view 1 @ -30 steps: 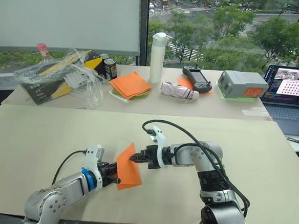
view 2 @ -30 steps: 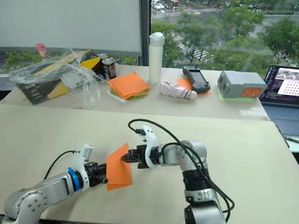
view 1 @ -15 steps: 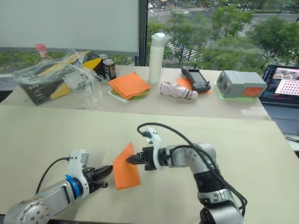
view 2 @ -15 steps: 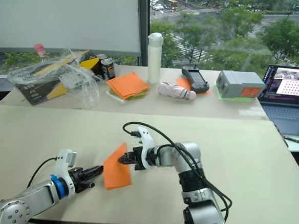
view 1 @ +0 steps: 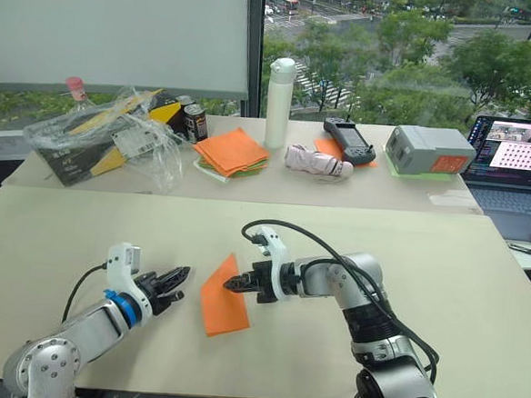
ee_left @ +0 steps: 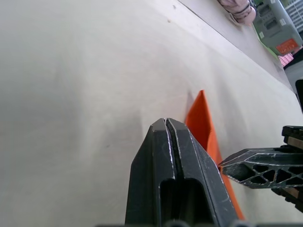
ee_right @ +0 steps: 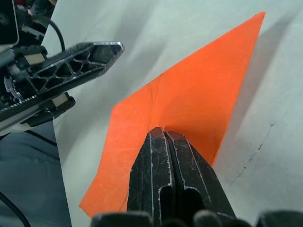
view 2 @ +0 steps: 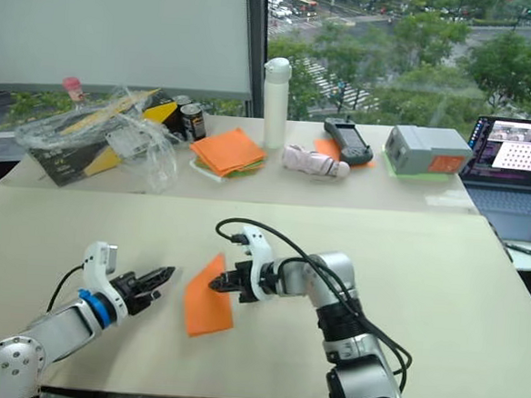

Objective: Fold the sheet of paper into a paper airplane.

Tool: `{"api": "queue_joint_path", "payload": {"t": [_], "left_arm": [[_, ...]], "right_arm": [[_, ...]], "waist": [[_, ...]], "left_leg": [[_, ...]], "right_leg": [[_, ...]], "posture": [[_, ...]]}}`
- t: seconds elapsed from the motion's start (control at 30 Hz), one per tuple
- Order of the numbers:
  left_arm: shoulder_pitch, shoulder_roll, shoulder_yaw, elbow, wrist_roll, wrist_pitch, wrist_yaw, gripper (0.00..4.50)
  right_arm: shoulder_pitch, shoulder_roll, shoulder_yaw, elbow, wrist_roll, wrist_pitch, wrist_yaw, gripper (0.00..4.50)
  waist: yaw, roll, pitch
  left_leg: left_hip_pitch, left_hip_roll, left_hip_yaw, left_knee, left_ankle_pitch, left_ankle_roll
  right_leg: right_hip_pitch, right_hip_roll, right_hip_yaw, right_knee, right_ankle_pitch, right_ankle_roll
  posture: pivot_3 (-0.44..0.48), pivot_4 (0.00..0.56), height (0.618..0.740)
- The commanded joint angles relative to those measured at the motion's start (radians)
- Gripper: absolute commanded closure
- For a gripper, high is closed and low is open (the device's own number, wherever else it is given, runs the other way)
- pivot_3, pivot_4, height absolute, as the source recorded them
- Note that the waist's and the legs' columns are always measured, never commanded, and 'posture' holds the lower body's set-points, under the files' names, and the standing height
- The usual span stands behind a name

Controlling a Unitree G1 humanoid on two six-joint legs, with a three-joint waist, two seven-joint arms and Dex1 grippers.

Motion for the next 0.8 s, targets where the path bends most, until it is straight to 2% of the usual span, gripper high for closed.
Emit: {"api": "queue_joint_path", "payload": {"t": [0.03,0.47,0.8], "left_arm": [[-0.002,0.02,-0.051,-0.04,-0.02,0.015,-0.005,4.5],[0.014,0.075,-0.17,0.003,0.067,-0.009,-0.055,4.5],[-0.038,0.057,-0.075,0.008,-0.001,-0.037,-0.039,4.5]], "right_arm": [[0.004,0.003,0.008,-0.007,-0.011,-0.013,0.002,4.47],[0.013,0.005,-0.004,-0.021,-0.01,-0.009,-0.009,4.47],[0.021,-0.001,-0.008,-0.033,-0.008,-0.004,-0.013,4.47]], "waist": [[0.0,0.0,0.0],[0.002,0.0,0.0],[0.004,0.0,0.0]], "left_leg": [[0.0,0.0,0.0,0.0,0.0,0.0],[0.0,0.0,0.0,0.0,0.0,0.0],[-0.001,0.0,0.0,0.0,0.0,0.0]], "right_leg": [[0.0,0.0,0.0,0.0,0.0,0.0],[0.0,0.0,0.0,-0.001,0.0,0.0],[0.0,0.0,0.0,-0.001,0.0,0.0]], "posture": [[0.0,0.15,0.74],[0.0,0.15,0.74],[0.0,0.15,0.74]]}}
